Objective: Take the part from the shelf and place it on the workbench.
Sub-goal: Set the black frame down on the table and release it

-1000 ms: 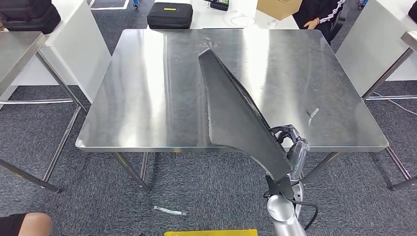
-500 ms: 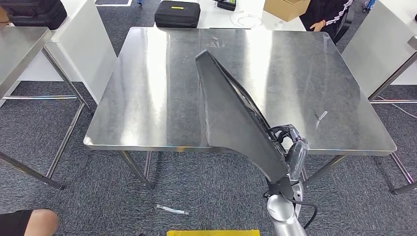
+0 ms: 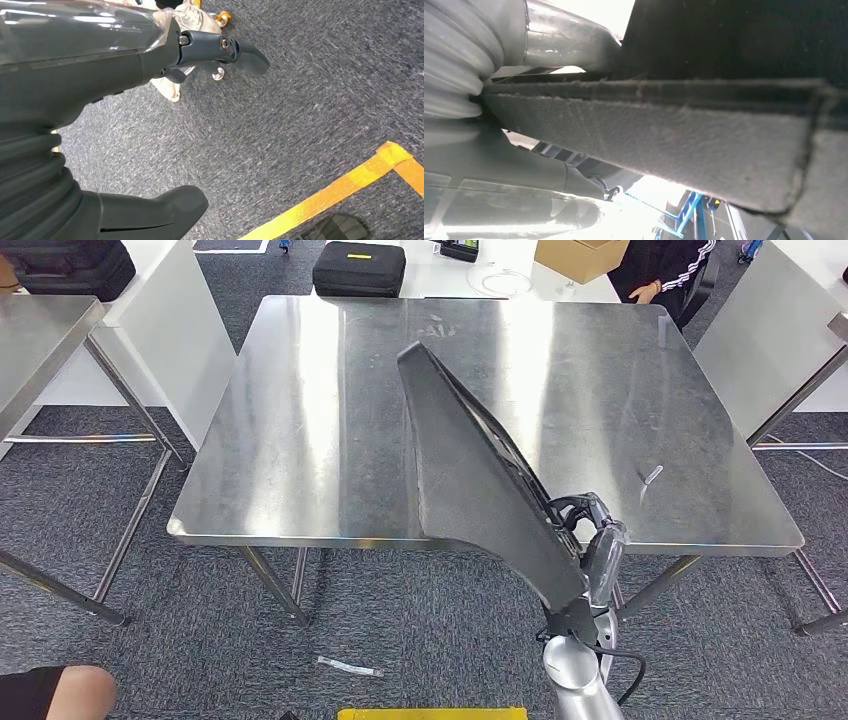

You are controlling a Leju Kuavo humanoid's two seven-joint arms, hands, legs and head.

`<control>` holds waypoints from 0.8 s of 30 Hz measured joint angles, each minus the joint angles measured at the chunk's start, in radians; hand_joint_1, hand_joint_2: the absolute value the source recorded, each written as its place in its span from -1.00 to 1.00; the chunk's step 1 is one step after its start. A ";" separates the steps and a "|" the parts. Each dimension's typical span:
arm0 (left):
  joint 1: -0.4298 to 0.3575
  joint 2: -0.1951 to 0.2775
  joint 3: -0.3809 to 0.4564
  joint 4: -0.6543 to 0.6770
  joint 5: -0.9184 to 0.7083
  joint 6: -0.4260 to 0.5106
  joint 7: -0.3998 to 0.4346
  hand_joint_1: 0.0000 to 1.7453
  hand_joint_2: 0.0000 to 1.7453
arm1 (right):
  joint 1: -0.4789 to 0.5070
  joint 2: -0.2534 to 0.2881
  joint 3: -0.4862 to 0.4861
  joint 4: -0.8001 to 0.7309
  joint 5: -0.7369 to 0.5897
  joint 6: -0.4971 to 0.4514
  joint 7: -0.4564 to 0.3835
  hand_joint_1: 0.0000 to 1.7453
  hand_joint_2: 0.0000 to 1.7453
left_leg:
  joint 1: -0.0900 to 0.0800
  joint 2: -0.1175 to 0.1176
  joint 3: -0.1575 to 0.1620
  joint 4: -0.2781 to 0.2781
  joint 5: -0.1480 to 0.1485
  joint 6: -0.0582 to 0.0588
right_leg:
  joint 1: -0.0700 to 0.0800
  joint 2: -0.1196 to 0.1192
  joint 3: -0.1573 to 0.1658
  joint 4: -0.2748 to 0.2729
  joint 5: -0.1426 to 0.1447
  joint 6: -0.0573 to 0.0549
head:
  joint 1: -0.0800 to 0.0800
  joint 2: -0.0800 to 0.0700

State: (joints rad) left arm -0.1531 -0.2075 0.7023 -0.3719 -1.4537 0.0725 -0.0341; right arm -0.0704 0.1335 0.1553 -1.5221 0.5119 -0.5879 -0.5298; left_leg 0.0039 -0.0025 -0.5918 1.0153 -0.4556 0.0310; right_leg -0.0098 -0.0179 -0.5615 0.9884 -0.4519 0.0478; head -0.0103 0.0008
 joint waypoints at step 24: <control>-0.004 0.005 0.001 0.003 0.011 0.013 0.005 -1.00 1.00 | -0.005 0.008 0.001 0.004 0.011 0.013 -0.002 1.00 1.00 | 0.008 -0.008 0.023 -0.029 0.006 0.028 | -0.013 0.014 -0.155 0.293 -0.107 0.010 | 0.001 0.000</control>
State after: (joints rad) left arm -0.1571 -0.2028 0.7033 -0.3687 -1.4425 0.0854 -0.0294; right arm -0.0755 0.1410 0.1567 -1.5184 0.5228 -0.5749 -0.5322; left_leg 0.0114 -0.0106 -0.5685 0.9867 -0.4498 0.0590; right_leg -0.0230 -0.0041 -0.7167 1.2815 -0.5591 0.0578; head -0.0090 0.0008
